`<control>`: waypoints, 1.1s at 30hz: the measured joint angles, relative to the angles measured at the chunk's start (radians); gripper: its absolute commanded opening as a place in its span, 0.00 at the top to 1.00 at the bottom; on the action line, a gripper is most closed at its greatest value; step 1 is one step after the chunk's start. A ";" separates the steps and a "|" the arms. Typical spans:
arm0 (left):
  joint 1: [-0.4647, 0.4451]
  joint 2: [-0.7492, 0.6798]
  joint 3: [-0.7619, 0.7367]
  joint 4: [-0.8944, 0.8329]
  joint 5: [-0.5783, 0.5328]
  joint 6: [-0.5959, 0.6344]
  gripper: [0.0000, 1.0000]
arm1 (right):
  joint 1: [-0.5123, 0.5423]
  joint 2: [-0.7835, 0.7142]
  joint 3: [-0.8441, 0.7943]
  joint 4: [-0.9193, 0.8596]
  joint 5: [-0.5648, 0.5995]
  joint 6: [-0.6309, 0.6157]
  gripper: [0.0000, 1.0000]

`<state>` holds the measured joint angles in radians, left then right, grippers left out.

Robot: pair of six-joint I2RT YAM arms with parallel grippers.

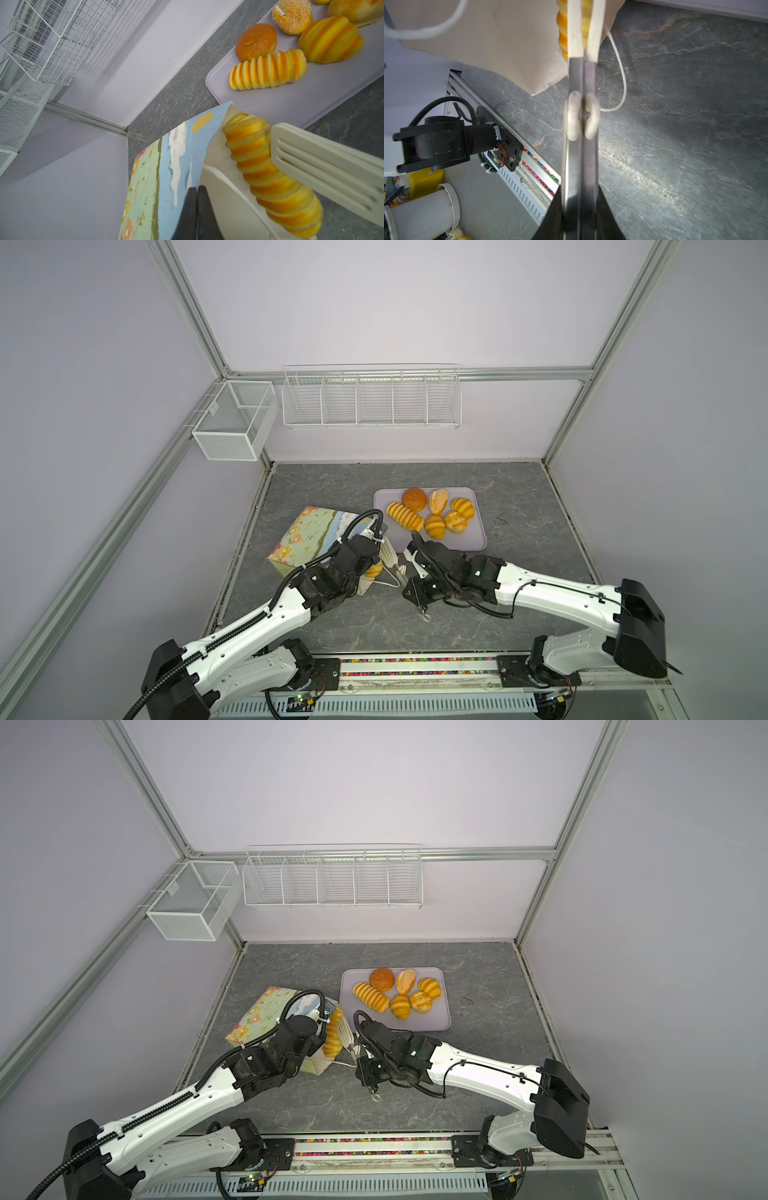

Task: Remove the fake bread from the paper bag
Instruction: 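Clamp a yellow striped roll with the tongs and pull it from the bag, then carry the striped roll onto the tray with tongs while the left gripper lifts the bag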

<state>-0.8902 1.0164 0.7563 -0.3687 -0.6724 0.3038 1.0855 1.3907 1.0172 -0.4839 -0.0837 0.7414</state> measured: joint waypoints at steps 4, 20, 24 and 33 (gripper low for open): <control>0.000 0.032 0.033 -0.019 0.008 -0.031 1.00 | -0.017 -0.005 0.016 -0.036 -0.010 -0.024 0.94; 0.190 0.192 0.243 -0.158 0.105 -0.177 1.00 | -0.187 -0.005 0.098 -0.122 -0.015 -0.126 0.93; 0.201 0.224 0.262 -0.175 0.123 -0.187 1.00 | -0.250 -0.005 0.102 -0.127 -0.024 -0.144 0.93; 0.208 0.231 0.266 -0.200 0.140 -0.190 1.00 | -0.349 0.050 0.192 -0.125 -0.073 -0.190 0.94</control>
<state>-0.6819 1.2472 1.0222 -0.5686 -0.5320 0.1139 0.7361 1.4410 1.2091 -0.6086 -0.1570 0.5514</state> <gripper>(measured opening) 0.047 0.216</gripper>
